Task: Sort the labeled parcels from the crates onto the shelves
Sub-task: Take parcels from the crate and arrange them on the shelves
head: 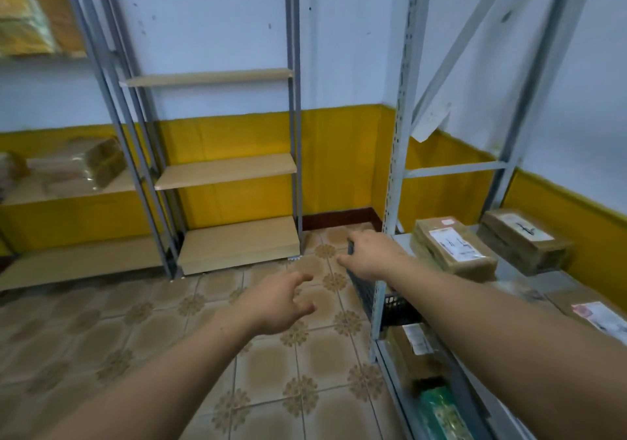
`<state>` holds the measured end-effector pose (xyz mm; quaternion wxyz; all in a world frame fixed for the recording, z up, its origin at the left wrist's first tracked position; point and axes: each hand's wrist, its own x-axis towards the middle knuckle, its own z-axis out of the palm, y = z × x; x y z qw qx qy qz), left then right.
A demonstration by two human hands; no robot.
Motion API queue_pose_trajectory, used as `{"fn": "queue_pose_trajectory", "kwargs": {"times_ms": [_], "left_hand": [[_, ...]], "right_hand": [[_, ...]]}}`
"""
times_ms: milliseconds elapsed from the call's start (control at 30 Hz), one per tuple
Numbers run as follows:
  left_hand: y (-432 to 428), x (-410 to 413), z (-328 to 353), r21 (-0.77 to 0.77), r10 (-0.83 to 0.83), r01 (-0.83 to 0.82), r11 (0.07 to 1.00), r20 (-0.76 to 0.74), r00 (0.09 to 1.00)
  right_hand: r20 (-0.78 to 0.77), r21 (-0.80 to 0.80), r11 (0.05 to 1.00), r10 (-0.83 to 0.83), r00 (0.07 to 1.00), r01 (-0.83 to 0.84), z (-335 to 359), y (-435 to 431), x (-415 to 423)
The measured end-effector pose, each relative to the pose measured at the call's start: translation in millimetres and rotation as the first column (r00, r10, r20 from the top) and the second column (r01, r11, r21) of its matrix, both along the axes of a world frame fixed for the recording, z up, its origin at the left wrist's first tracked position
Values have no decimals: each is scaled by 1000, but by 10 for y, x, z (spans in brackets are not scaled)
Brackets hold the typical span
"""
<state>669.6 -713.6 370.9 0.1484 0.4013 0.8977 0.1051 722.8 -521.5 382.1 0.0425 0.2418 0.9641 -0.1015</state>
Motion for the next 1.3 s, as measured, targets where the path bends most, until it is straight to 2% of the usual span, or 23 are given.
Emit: {"fn": "queue_pose_trajectory", "kwargs": {"times_ms": [233, 400, 500, 733, 1000, 1133, 1233, 1300], "left_hand": [[295, -1651, -307, -43, -30, 30, 999, -10, 999], [549, -2874, -402, -120, -109, 106, 987, -17, 994], [861, -3470, -422, -219, -216, 201, 955, -43, 976], [2134, -4335, -681, -260, -384, 377, 889, 25, 923], [3673, -5134, -1000, -331, -526, 527, 783, 100, 845], [4351, -5497, -1015, -305, -568, 582, 754, 142, 811], [4929, -5796, -1146, -317, -616, 655, 686, 226, 755], [5328, -5993, -1286, -307, -663, 717, 626, 274, 697]], "right_hand": [[51, 13, 1000, -11, 999, 10, -335, 351, -1529], [148, -43, 994, -97, 984, 104, -590, 660, -2539], [200, -37, 987, -145, 969, 155, -632, 945, -2917], [298, -52, 949, -282, 912, 310, -935, 2000, -3464], [347, -164, 819, -474, 809, 550, -1346, 3239, -4004], [379, -174, 748, -550, 744, 641, -1446, 3751, -4215], [378, -201, 681, -609, 697, 704, -1502, 4119, -4332], [369, -229, 598, -677, 637, 768, -1573, 4360, -4381]]}}
